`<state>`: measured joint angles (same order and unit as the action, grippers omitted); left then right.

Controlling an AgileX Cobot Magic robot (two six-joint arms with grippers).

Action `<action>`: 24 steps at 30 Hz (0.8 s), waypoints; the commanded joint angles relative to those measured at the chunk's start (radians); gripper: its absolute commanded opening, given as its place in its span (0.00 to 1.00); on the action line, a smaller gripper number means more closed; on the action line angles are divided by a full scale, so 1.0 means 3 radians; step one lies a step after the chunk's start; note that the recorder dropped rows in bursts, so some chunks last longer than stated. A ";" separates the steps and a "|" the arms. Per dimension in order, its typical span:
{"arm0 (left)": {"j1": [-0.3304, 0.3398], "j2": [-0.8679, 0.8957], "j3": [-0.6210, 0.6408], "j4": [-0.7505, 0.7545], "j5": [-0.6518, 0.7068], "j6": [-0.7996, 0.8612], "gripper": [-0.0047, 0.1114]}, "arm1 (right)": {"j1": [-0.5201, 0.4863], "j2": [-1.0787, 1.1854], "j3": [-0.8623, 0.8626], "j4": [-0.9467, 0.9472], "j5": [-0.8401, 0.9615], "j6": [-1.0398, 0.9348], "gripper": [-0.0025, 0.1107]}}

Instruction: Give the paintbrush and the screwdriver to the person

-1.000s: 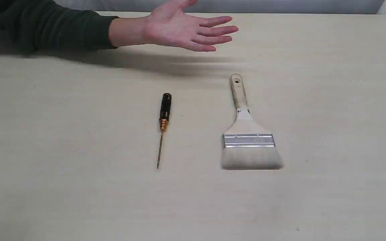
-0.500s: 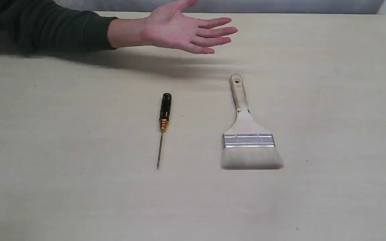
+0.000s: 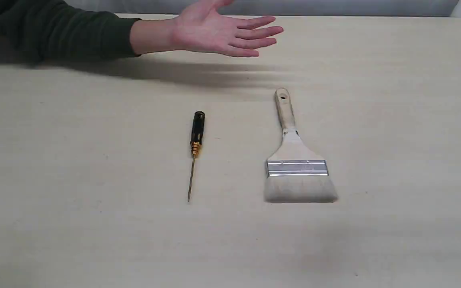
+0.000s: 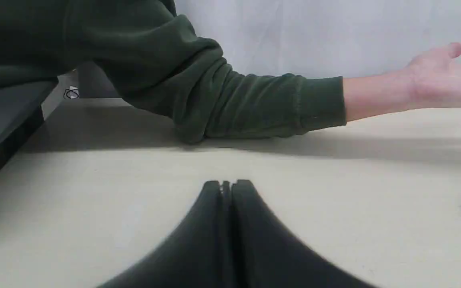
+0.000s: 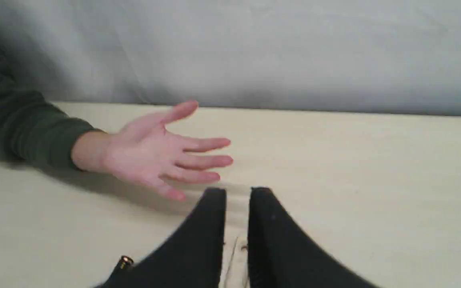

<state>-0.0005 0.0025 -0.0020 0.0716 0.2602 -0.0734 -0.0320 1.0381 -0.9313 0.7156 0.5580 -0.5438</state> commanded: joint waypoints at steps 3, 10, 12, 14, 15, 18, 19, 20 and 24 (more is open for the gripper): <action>-0.0022 -0.0008 0.0007 -0.0007 -0.0036 -0.0007 0.04 | 0.0035 0.0673 -0.0115 0.0376 0.0221 -0.0472 0.08; -0.0022 -0.0008 0.0007 -0.0007 -0.0036 -0.0007 0.04 | 0.0554 0.1326 -0.0115 0.0424 -0.0216 -0.0512 0.25; -0.0022 -0.0008 0.0007 -0.0007 -0.0036 -0.0007 0.04 | 0.0711 0.1485 -0.0115 0.0418 -0.0359 -0.0512 0.32; -0.0022 -0.0008 0.0007 -0.0007 -0.0036 -0.0007 0.04 | 0.0822 0.1649 -0.0115 0.0411 -0.0479 -0.0504 0.38; -0.0022 -0.0008 0.0007 -0.0007 -0.0036 -0.0007 0.04 | 0.0856 0.1729 -0.0115 0.0411 -0.0528 -0.0504 0.39; -0.0022 -0.0008 0.0007 -0.0007 -0.0036 -0.0007 0.04 | 0.0889 0.1930 -0.0115 0.0360 -0.0587 -0.0437 0.40; -0.0022 -0.0008 0.0007 -0.0007 -0.0036 -0.0007 0.04 | 0.0889 0.1997 -0.0115 0.0315 -0.0595 -0.0380 0.40; -0.0022 -0.0008 0.0007 -0.0007 -0.0036 -0.0007 0.04 | 0.0889 0.2064 -0.0115 0.0257 -0.0595 -0.0312 0.40; -0.0022 -0.0008 0.0007 -0.0007 -0.0036 -0.0007 0.04 | 0.0889 0.2296 -0.0213 -0.0106 -0.0489 0.0043 0.40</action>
<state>-0.0005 0.0025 -0.0020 0.0716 0.2602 -0.0734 0.2336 1.7089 -0.9789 0.7340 0.4009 -0.5772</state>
